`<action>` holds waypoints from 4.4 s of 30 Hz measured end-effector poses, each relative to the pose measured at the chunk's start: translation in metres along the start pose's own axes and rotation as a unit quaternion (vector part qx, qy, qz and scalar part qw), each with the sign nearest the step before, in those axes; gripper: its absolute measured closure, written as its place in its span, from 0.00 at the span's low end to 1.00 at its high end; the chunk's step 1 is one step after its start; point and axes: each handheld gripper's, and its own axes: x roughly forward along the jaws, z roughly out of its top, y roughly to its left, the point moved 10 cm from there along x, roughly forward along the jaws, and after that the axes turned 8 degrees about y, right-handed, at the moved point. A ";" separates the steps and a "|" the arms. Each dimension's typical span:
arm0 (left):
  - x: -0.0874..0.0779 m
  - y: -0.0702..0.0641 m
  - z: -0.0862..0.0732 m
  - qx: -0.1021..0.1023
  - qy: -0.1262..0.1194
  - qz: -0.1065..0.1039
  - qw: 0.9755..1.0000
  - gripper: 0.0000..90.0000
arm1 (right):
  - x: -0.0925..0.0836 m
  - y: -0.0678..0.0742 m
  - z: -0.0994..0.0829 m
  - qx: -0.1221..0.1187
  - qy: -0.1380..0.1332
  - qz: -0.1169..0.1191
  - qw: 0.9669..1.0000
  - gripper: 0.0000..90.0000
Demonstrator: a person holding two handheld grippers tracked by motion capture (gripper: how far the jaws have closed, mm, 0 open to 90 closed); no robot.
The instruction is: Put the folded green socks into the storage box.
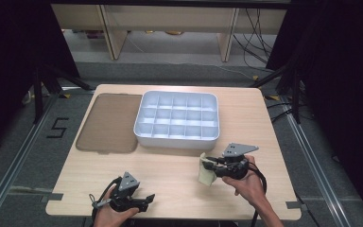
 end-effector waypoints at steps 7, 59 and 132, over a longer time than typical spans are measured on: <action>0.000 0.002 -0.001 -0.001 0.003 0.000 1.000 0.29 | -0.002 -0.003 0.005 0.001 -0.001 -0.009 1.000 0.82; 0.002 -0.002 -0.002 0.013 0.014 -0.001 1.000 0.25 | -0.024 -0.063 0.059 0.013 -0.048 -0.077 0.996 0.82; 0.002 -0.009 -0.002 0.014 0.013 -0.010 1.000 0.25 | 0.037 -0.124 0.065 -0.037 0.025 -0.158 0.986 0.81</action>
